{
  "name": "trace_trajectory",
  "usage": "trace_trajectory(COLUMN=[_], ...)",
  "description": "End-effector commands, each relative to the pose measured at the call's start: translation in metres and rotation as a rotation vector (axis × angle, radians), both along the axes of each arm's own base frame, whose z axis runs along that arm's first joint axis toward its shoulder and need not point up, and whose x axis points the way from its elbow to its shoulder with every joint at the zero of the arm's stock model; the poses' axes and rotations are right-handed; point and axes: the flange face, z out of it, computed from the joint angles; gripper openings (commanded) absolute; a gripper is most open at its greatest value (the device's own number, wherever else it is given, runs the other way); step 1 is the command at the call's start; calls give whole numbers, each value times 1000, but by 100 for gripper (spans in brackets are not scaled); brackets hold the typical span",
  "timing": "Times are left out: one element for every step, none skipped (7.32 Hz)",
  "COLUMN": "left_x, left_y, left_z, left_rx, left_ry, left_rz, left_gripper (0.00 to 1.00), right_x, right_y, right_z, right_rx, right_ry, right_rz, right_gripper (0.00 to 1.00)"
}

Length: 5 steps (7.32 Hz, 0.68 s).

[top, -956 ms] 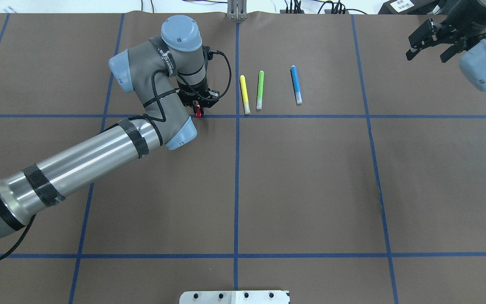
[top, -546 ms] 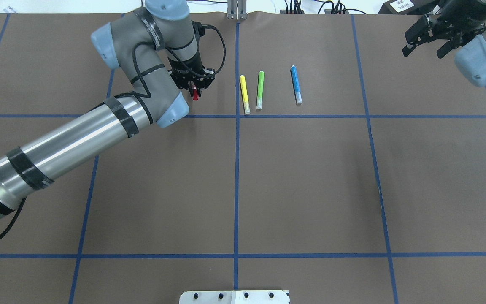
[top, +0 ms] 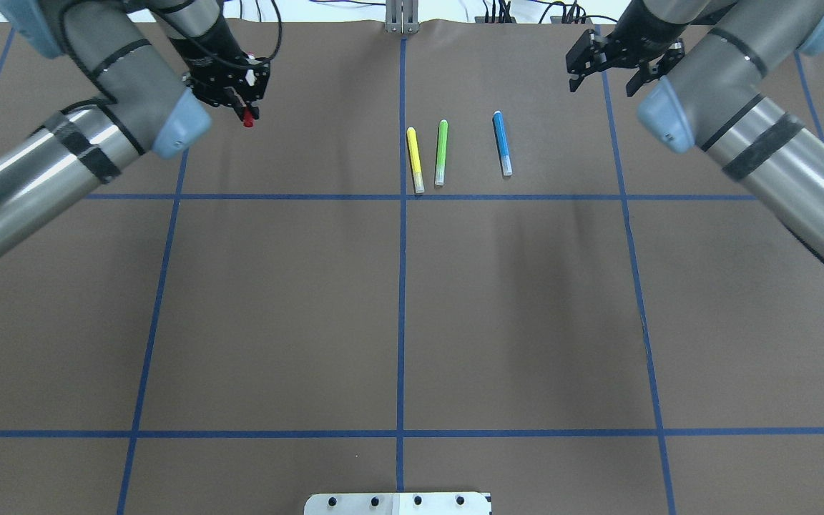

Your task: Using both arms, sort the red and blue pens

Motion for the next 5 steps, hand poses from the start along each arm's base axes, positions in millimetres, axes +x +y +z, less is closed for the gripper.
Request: trace_trajectory(left_x=[-116,-147,-187,-237,-279], left_y=[13,50,78,100,133], left_z=[19,23,27,66,113], left_rx=[-89,-143,-116,-123,-102], left_ry=[23,-27,-71,-112,-165], left_rz=[-48,-22,36,65,70], left_gripper=[0,0,0,0,0], right_x=[-81,-89,-105,-118,-122], right_y=[17,16,11,13,14], right_z=[-13,-12,-17,-17,-16], right_rx=[0,-1,-11,-15,-3], right_ry=[49,50,59,67,81], right_rz=[33,25,15,1,8], right_gripper=[97,96,96,96,96])
